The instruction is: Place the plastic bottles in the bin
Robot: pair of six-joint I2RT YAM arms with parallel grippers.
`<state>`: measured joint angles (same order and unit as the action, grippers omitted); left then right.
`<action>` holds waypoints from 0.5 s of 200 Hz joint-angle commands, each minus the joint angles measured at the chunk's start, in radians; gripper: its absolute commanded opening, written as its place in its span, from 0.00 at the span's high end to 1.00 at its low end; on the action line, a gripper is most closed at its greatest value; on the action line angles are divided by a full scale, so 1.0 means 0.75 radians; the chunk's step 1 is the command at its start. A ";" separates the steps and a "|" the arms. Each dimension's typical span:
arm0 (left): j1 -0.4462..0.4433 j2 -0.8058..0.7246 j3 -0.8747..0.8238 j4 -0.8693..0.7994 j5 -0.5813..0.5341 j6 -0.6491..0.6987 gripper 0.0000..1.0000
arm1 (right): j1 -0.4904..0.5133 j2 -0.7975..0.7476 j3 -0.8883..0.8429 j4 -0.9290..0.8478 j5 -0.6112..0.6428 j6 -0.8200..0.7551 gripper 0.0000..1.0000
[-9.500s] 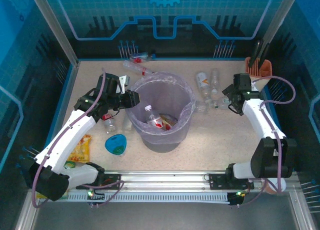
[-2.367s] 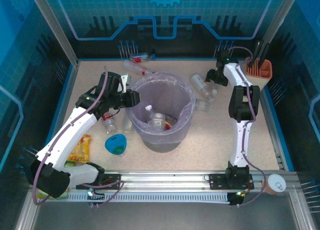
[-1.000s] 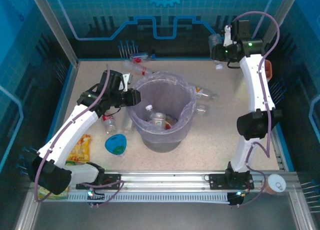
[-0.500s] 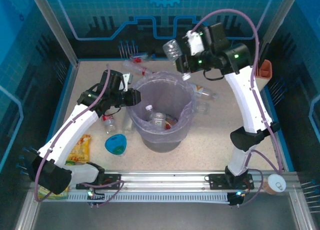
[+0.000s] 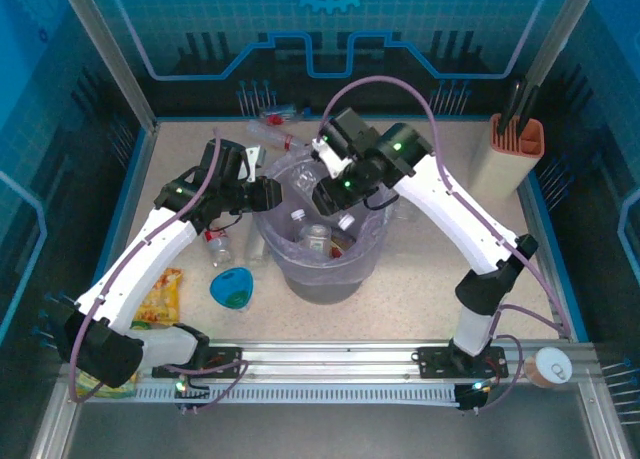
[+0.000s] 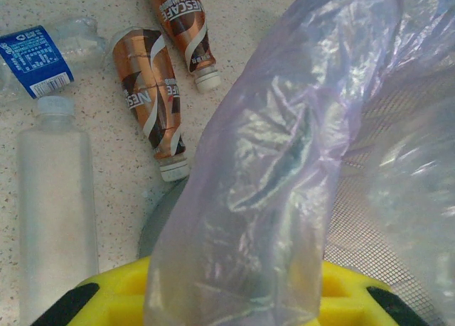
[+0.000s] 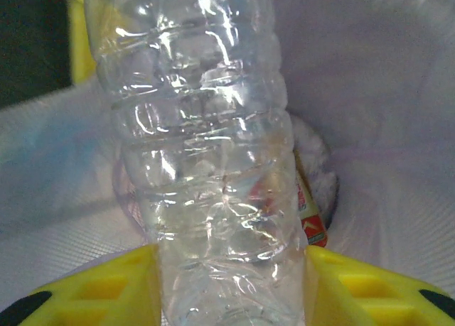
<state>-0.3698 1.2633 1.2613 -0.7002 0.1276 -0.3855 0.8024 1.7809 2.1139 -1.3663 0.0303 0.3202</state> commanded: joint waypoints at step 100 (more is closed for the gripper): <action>-0.002 0.032 -0.018 -0.005 -0.034 0.009 0.72 | 0.065 -0.103 -0.500 0.310 0.082 0.218 0.38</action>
<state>-0.3714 1.2644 1.2613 -0.6975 0.1276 -0.3855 0.8387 1.7081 1.7927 -1.1557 0.1127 0.4622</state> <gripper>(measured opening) 0.277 0.566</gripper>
